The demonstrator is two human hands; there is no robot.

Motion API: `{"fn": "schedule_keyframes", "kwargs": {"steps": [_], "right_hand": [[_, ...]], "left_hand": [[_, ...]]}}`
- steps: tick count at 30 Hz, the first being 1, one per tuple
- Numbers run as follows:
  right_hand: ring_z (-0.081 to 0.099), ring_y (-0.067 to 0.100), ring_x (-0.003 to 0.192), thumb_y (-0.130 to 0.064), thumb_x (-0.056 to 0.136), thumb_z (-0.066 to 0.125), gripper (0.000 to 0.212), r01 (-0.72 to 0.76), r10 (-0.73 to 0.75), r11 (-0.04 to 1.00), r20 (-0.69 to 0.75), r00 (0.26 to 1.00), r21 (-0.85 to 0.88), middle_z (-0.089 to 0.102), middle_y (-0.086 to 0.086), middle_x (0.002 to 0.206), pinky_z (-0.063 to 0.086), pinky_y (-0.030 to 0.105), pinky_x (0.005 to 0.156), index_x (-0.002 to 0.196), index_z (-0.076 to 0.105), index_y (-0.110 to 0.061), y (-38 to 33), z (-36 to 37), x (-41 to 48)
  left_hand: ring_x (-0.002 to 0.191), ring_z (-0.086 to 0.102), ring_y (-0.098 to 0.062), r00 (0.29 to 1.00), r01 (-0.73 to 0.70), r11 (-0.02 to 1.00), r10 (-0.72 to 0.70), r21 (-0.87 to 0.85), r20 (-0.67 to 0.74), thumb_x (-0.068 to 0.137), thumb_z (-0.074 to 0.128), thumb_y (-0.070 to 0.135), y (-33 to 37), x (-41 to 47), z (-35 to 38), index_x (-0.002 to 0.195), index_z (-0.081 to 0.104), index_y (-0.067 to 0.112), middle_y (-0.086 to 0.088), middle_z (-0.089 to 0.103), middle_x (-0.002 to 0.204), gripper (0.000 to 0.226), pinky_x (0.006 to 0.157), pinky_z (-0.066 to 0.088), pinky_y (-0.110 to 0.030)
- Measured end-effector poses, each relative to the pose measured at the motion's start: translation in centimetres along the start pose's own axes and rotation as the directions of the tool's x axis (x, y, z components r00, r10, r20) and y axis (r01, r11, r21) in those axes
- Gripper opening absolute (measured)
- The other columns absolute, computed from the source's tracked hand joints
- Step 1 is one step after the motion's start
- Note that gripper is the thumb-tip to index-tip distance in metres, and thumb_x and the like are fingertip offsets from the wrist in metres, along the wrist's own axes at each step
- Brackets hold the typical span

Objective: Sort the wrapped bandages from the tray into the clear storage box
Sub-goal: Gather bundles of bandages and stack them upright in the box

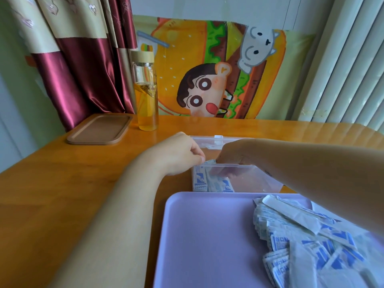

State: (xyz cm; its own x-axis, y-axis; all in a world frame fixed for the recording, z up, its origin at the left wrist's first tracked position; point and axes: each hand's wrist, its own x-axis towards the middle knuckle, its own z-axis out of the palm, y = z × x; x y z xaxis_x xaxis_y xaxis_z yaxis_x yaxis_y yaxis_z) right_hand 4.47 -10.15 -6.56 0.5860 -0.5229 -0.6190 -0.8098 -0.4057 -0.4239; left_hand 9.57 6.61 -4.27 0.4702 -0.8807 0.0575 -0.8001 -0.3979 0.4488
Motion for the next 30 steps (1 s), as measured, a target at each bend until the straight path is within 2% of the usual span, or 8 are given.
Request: {"fn": "schedule_keyframes", "kwargs": {"steps": [3,4,9,13,21,24,28,30], "right_hand": [[0.058,0.011,0.088,-0.007,0.090,0.058,0.004,0.022,-0.022,0.996,-0.006,1.000,0.089,0.060,0.009,0.103,0.048,0.017,0.074,0.094,0.057,-0.006,0.1,0.4,0.0],[0.059,0.012,0.092,-0.006,0.090,0.058,0.015,0.031,-0.030,0.996,-0.015,0.999,0.085,0.059,0.010,0.109,0.047,0.018,0.078,0.105,0.058,-0.005,0.1,0.4,0.3],[0.059,0.011,0.055,-0.008,0.086,0.064,0.010,0.010,-0.009,0.993,-0.013,1.000,0.115,0.059,0.008,0.078,0.052,0.018,0.051,0.095,0.061,-0.008,0.1,-0.1,0.1],[0.062,0.010,0.062,-0.019,0.088,0.065,0.027,0.033,-0.033,0.999,-0.085,0.996,0.004,0.065,0.008,0.083,0.052,0.016,0.045,0.111,0.059,-0.008,0.2,-0.3,-0.3],[0.062,0.012,0.072,-0.027,0.089,0.063,0.020,0.124,-0.156,0.972,-0.153,0.976,-0.201,0.072,0.000,0.098,0.044,0.016,0.053,0.103,0.068,-0.013,0.5,-0.8,-1.9],[0.060,0.015,0.077,-0.022,0.091,0.057,0.022,0.263,-0.383,0.900,-0.341,0.858,-0.349,0.068,0.004,0.095,0.049,0.022,0.063,0.103,0.067,-0.007,1.3,-1.1,-3.8],[0.062,0.015,0.073,-0.021,0.089,0.055,0.013,0.447,-0.632,0.773,-0.614,0.473,-0.450,0.068,-0.003,0.085,0.054,0.033,0.067,0.085,0.067,-0.020,3.5,0.3,-7.8],[0.054,0.001,0.062,-0.022,0.087,0.058,0.009,0.513,-0.708,0.697,-0.596,0.379,-0.501,0.064,-0.010,0.075,0.049,0.026,0.062,0.082,0.066,-0.024,5.4,1.1,-10.0]], "left_hand": [[0.098,0.038,-0.003,1.000,0.006,1.000,-0.006,-0.001,0.004,0.095,0.052,0.029,0.0,0.0,0.0,0.112,0.068,0.025,0.006,0.051,0.134,0.023,0.079,0.034,-0.022],[0.098,0.038,-0.003,1.000,0.004,1.000,-0.004,0.000,0.005,0.095,0.052,0.029,0.0,0.1,0.0,0.112,0.068,0.025,0.006,0.051,0.134,0.023,0.079,0.033,-0.022],[0.098,0.040,-0.004,1.000,-0.008,1.000,0.008,0.002,-0.001,0.095,0.053,0.030,-0.1,0.1,0.0,0.111,0.068,0.025,0.006,0.051,0.133,0.023,0.081,0.033,-0.022],[0.099,0.039,-0.004,1.000,-0.008,1.000,0.008,-0.001,0.000,0.095,0.052,0.030,-0.2,0.2,0.1,0.112,0.068,0.026,0.007,0.050,0.134,0.023,0.081,0.034,-0.022],[0.099,0.039,-0.004,0.999,-0.020,1.000,0.020,0.012,-0.025,0.095,0.052,0.029,-0.2,0.1,0.3,0.110,0.067,0.027,0.006,0.050,0.133,0.021,0.080,0.034,-0.023],[0.099,0.041,-0.006,0.998,-0.026,1.000,0.027,0.008,-0.056,0.095,0.052,0.027,0.2,-0.1,0.4,0.109,0.068,0.027,0.005,0.050,0.131,0.021,0.081,0.036,-0.025],[0.121,0.041,-0.018,0.985,-0.009,1.000,0.014,0.030,-0.175,0.095,0.051,0.028,0.9,-0.7,1.0,0.109,0.067,0.030,0.004,0.050,0.129,0.021,0.101,0.037,-0.038],[0.123,0.038,-0.019,0.969,-0.024,0.999,0.034,0.041,-0.245,0.095,0.051,0.027,1.7,-1.5,1.5,0.108,0.067,0.031,0.004,0.050,0.126,0.021,0.103,0.034,-0.038]]}}
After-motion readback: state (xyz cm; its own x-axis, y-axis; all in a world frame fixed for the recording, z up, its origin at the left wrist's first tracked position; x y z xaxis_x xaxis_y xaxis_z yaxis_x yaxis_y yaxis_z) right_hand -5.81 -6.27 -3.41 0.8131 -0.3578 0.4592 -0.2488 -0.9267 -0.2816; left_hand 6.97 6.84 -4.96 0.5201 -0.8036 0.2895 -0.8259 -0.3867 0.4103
